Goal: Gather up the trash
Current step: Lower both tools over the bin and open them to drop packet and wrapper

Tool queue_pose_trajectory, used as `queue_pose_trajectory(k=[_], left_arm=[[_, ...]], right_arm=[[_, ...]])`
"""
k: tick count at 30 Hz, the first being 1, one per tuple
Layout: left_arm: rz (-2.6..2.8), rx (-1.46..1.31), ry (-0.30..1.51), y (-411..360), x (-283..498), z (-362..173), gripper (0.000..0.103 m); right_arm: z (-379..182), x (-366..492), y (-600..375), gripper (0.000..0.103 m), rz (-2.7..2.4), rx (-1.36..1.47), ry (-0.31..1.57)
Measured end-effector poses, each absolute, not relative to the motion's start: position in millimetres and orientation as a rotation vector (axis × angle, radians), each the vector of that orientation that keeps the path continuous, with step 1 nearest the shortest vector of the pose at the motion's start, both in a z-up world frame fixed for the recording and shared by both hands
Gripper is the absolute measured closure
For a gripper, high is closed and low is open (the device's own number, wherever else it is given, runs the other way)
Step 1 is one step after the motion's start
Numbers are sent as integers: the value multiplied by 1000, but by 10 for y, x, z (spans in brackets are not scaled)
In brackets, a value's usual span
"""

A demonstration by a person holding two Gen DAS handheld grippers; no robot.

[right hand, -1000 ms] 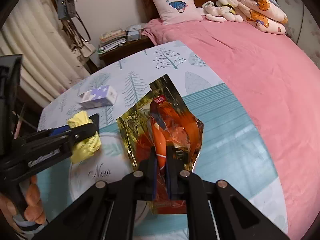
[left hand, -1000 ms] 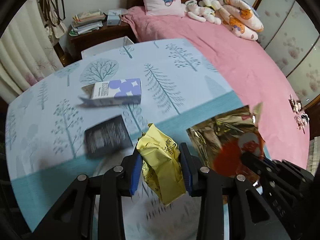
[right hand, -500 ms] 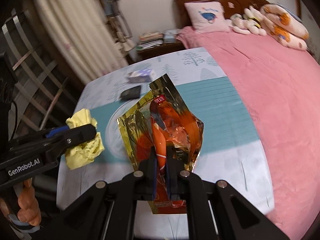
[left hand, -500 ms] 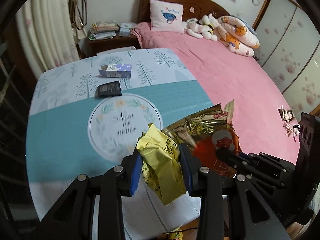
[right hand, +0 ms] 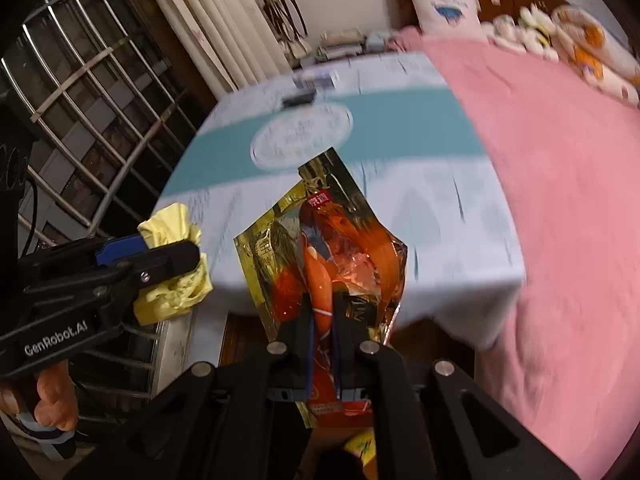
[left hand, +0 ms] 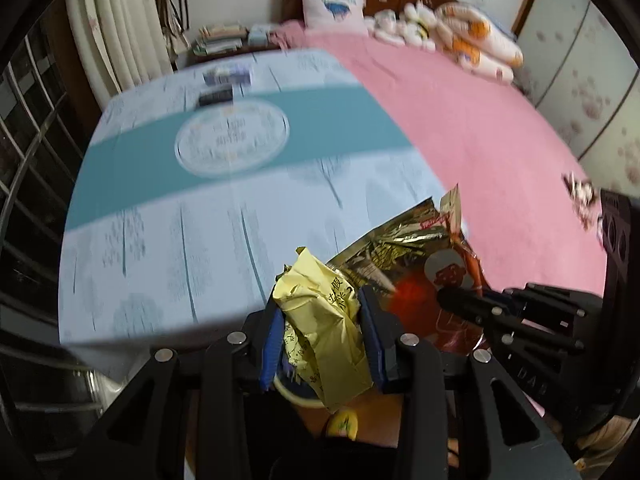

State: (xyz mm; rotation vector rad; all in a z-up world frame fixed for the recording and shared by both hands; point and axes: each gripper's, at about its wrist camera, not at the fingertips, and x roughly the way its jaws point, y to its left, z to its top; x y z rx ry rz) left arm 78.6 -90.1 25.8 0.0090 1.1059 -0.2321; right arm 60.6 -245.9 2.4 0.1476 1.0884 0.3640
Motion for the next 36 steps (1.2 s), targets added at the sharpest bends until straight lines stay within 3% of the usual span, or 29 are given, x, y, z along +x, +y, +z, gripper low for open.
queue_pose_trajectory(k=[10,17,27,31,36], left_arm=[[-272,112,1283,-1199,397,-642,69],[-276,81,1393,-1175,403,-1675,68],[-288,46,1399,-1112,489,-3189,65],[-284,46,1394,-1072,513,-3613,61],[-251,29,1422,-988,567,-3928,41]], right_arm=[[-969,213,-2624,97,283,254,1287],[-2067,200,-2531,96,203,303,1434],[-3673,493,-2340,95,133,319,1520],[-4139,542,-2344,89,135,354,1529],[-4506,526,-2345,86,153,400,1586]])
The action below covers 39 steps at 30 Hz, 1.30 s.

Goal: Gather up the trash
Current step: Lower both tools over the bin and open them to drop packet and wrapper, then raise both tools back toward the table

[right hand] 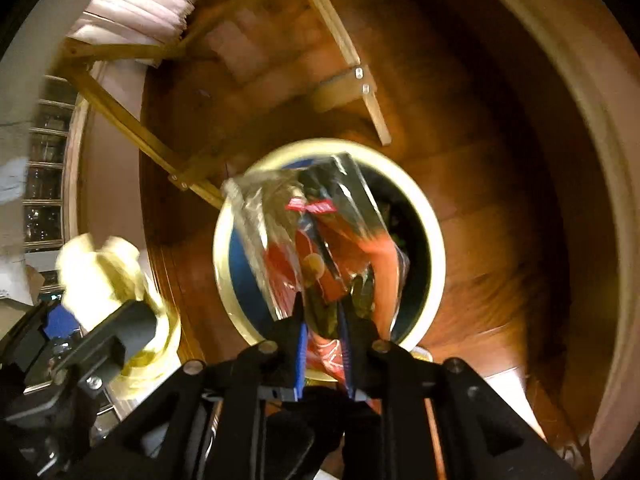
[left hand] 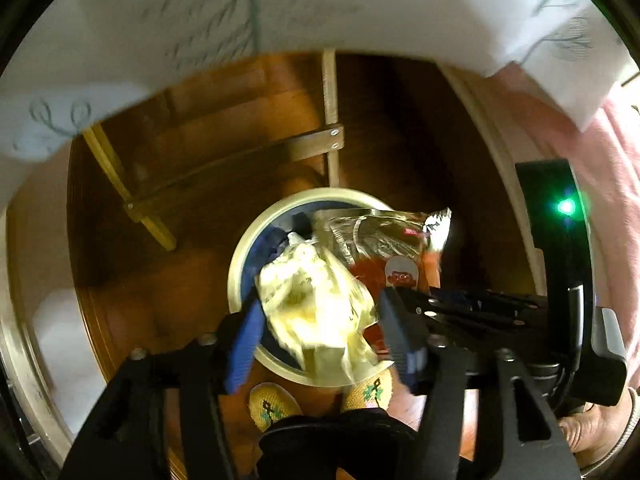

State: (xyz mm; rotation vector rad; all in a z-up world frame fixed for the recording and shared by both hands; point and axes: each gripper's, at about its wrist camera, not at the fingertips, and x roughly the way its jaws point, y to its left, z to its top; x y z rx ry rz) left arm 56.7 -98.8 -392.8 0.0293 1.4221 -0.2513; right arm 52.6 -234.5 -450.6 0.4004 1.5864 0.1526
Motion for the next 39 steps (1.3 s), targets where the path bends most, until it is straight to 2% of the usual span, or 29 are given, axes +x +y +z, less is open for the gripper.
queue_pose_trajectory(k=[1,3,5,7,13,19,28,39], left_arm=[[-245,31,1428,-976,577,-3960,35],[-233,35,1430,-969,582,-3988,27],[-213,38,1431,-933,581,-3986,14],[-203,32,1438,-886,589,-3979,10],[-183,32,1408,-812,589,-3728,10],[-168,21,1380,-771,548,-3142,10],[-153,-2,1317,-673,495,-1880,10],[-137,21,1129,-542,298,-261,10]], right_arm=[[-4542,530,-2339,86,149,397,1596],[-4581,501,-2345,76,149,392,1607],[-4554,482,-2352,68,152,390,1601],[-4501,463,-2360,66,159,390,1591],[-4224,466,-2373,66,153,377,1568],[-3692,426,-2410,66,136,380,1554],[-2534,364,-2458,66,150,345,1512],[-976,338,-2486,66,234,235,1339]])
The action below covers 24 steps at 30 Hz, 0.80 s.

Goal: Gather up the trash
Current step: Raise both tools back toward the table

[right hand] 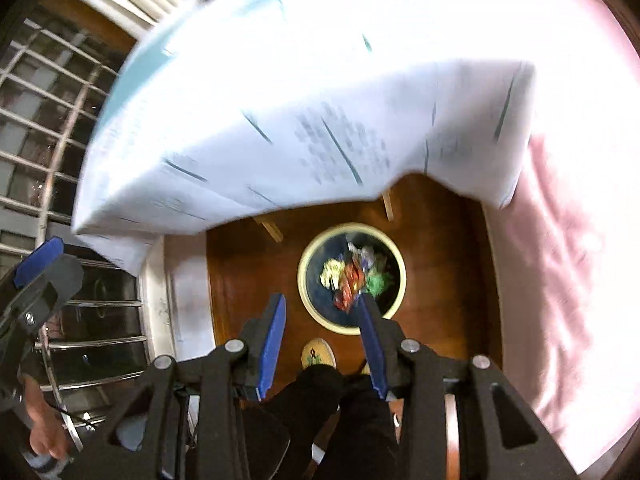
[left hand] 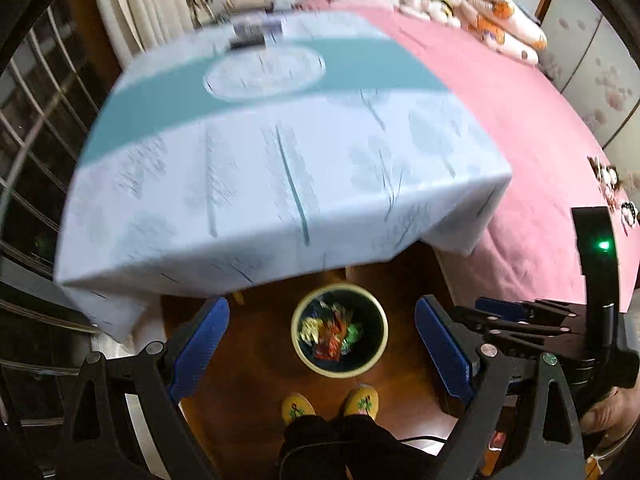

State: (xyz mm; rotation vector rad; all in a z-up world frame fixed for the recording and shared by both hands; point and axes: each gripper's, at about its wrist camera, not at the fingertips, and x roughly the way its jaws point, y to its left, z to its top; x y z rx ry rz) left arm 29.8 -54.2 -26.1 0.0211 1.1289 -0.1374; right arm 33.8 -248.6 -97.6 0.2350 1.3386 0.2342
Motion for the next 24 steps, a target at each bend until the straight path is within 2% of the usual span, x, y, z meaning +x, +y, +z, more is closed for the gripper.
queue_pose_trajectory(k=[8,24], left_arm=[[-58,23,993,-386,221,457,10],[40,-1,870,-21,561,988,10]], right_arm=[[-267,343,-2540,66,277,186,1184],[397,881,-2326,66,354,114,1043]])
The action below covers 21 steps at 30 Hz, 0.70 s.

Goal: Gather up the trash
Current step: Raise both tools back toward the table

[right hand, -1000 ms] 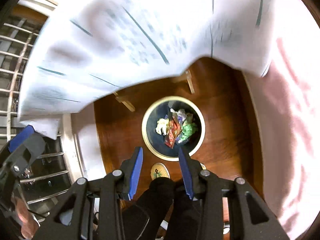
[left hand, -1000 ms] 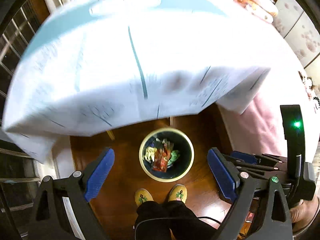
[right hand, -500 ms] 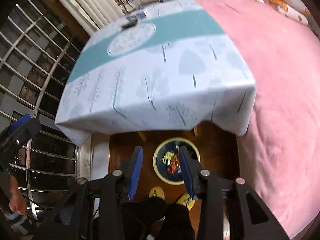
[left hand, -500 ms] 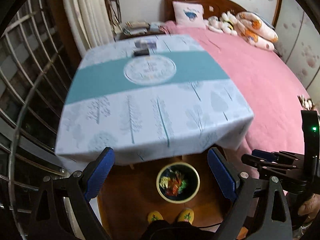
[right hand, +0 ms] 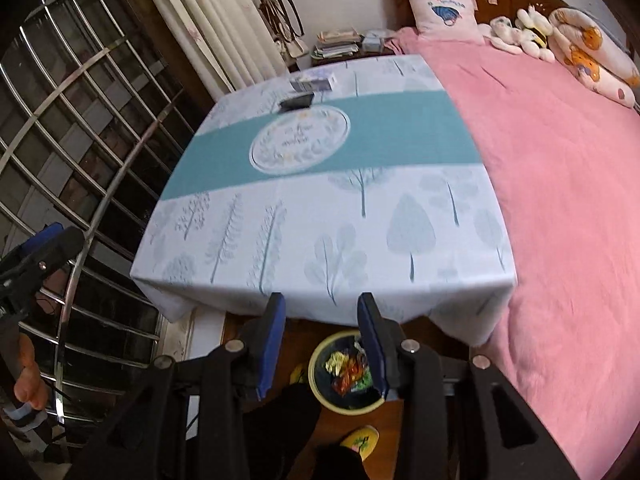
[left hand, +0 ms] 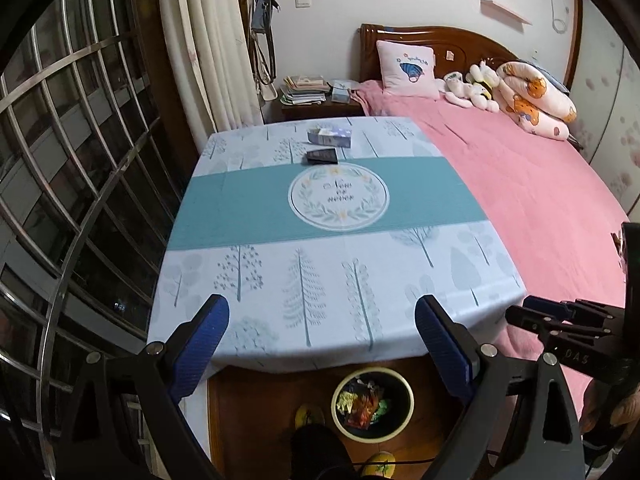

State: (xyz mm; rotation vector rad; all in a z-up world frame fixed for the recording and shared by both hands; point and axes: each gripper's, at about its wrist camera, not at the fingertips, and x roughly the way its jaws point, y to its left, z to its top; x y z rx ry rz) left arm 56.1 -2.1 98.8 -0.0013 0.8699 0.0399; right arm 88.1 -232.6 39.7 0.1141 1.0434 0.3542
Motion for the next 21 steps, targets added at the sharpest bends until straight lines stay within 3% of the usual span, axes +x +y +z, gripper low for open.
queue_pose_trajectory(k=[10,21], left_arm=[[-43,52,848,374,1622,1191,10],[-234,224,884,864,3784,1120,10]], right_arm=[[661,1781,-2068,66,325,123,993],[551,3335,-1744,66,133,229,1009]])
